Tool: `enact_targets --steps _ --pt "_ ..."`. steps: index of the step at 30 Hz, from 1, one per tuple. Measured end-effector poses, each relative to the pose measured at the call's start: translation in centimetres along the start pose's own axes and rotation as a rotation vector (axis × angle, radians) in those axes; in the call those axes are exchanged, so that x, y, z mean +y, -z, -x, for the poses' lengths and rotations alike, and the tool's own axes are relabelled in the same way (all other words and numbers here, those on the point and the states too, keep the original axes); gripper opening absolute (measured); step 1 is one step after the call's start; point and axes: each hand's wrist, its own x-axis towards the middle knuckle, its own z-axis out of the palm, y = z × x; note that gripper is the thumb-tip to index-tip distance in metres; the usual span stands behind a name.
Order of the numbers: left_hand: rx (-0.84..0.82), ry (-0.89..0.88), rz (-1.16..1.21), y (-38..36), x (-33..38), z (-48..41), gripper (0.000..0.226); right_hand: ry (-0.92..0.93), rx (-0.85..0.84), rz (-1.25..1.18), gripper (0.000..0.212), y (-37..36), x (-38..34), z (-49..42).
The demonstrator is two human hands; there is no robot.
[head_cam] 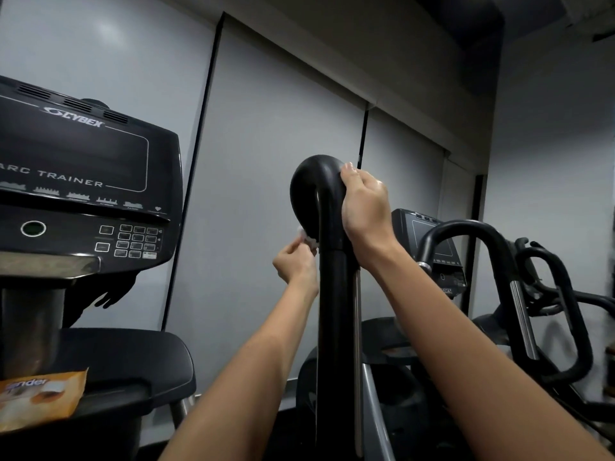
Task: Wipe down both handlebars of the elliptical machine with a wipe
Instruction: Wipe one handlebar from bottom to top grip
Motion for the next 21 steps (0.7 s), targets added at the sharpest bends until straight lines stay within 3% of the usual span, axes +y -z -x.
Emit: enact_targets --steps 9,14,21 --pt "-0.037 0.194 0.15 0.2 2.7 0.2 0.037 -0.009 -0.007 0.001 0.037 0.0 -0.3 0.3" --pt "-0.072 -0.03 0.045 -0.7 6.7 -2.1 0.024 -0.012 -0.006 -0.008 0.037 0.0 0.1 0.4" --pt "-0.397 -0.53 -0.241 -1.6 11.7 -0.3 0.028 -0.126 0.021 -0.084 0.03 -0.1 0.0 0.0"
